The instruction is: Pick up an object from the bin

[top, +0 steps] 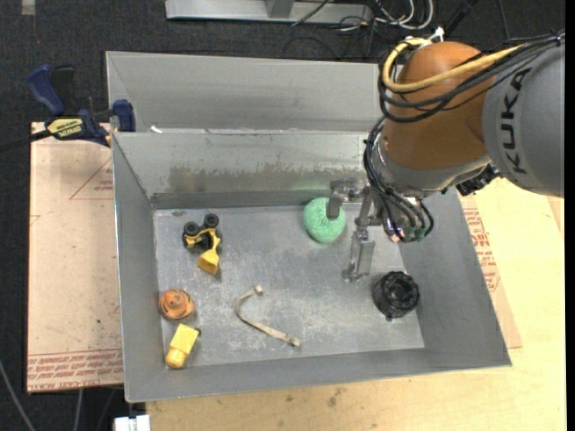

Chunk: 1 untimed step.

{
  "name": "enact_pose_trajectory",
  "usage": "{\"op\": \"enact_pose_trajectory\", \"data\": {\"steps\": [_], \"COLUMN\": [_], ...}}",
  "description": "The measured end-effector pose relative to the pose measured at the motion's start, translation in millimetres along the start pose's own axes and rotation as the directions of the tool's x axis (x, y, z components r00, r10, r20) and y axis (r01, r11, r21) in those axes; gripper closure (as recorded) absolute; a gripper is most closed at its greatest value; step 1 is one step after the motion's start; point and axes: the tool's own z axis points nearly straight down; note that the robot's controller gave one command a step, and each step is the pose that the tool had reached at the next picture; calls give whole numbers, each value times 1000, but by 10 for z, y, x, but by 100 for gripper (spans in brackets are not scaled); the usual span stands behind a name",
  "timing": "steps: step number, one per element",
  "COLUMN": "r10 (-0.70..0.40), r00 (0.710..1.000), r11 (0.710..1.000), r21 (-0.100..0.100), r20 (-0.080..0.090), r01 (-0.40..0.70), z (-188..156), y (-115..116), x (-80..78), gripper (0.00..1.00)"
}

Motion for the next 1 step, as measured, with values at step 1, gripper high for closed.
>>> {"op": "enact_pose_trajectory", "data": {"steps": [1], "r10": [0], "r00": [1000], "r11": [1000], "r21": [0], "r20": [7], "r01": [0], "z": [-47], "y": [-1], "x": [-11], "gripper": [0]}}
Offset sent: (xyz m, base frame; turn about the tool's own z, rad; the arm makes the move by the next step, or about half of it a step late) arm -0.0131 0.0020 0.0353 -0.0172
